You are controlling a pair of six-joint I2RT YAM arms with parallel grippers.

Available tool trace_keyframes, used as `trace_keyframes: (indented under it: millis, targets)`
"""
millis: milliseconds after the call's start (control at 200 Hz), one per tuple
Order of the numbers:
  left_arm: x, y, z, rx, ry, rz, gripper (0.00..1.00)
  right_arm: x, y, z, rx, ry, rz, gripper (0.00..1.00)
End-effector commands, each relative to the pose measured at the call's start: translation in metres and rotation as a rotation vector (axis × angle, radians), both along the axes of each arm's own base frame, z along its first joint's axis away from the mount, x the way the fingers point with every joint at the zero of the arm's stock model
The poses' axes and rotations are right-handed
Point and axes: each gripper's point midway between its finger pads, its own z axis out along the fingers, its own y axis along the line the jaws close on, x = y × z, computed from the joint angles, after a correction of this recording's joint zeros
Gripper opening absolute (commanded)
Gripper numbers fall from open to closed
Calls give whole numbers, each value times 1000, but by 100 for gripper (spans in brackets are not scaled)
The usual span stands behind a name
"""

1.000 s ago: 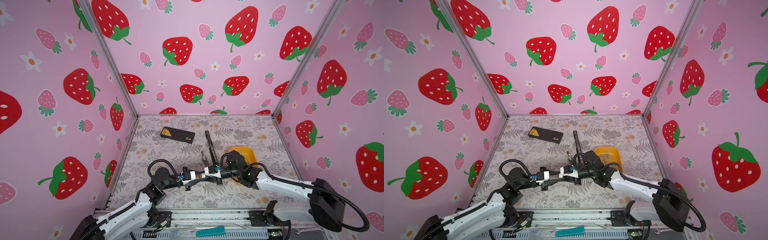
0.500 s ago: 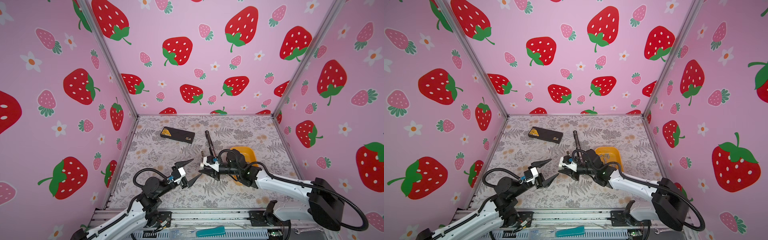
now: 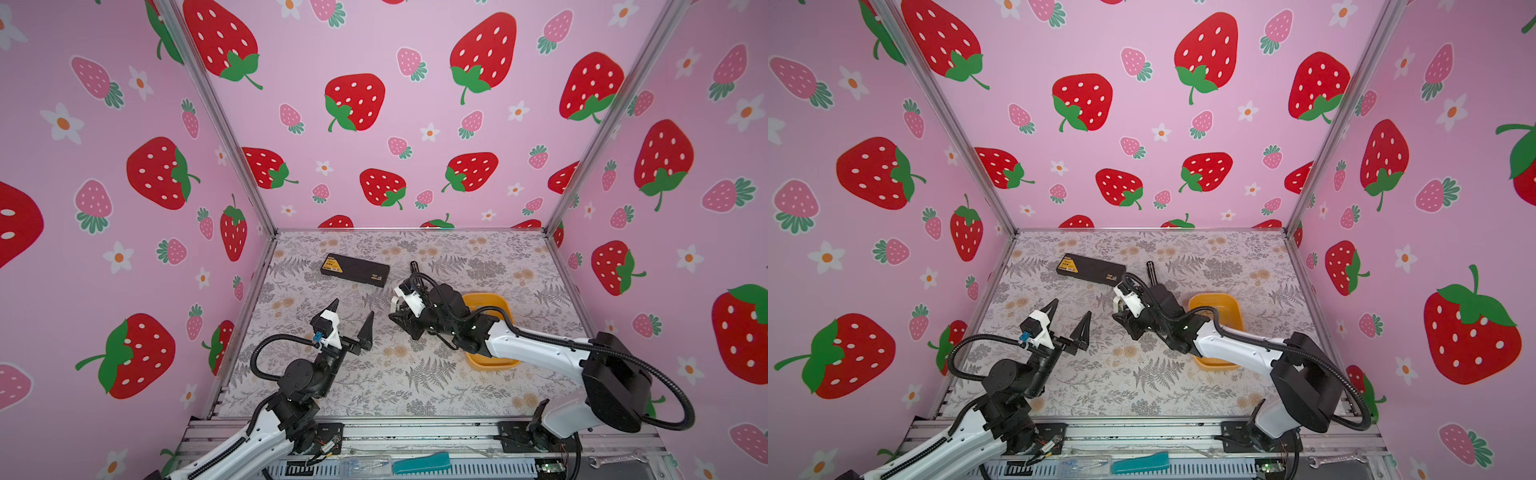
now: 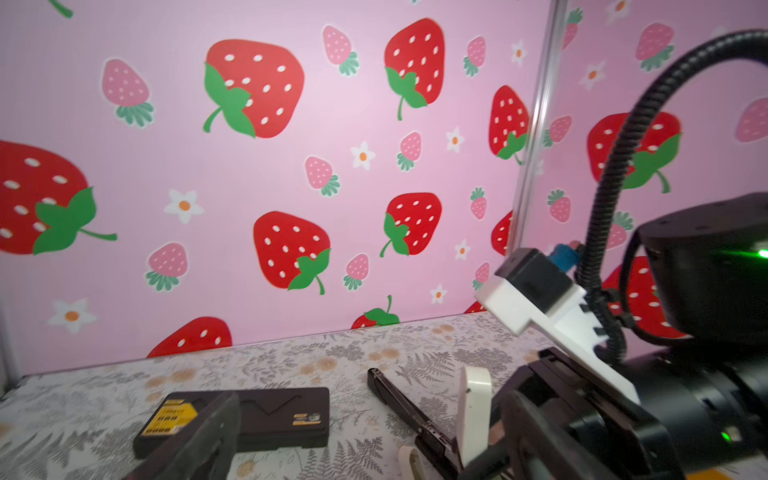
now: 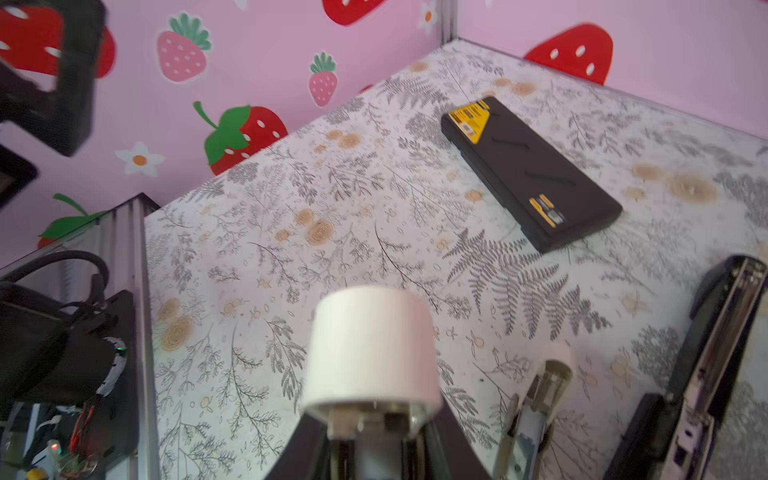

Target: Load the staples into the stapler

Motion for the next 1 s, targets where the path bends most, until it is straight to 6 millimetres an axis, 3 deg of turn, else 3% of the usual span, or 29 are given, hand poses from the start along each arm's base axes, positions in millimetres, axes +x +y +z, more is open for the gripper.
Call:
trace_keyframes:
  millis: [0,75,250,380,735,990]
  targets:
    - [15,33,-8,-107,99,214,99,14,-1,-25,-89,43,-154,0]
    - [23,53,-16,-161,169,354,99,15,3,-43,-143,60,-182,0]
    - [32,44,-20,-150,219,340,99,15,7,-76,-307,39,-295,0]
    - [32,52,-22,-159,233,378,99,15,8,-98,-345,84,-317,0]
    - [29,64,-26,-216,236,415,99,5,6,-123,-324,201,-357,0]
    - [32,67,-31,-220,258,434,99,15,-7,-134,-373,174,-434,0]
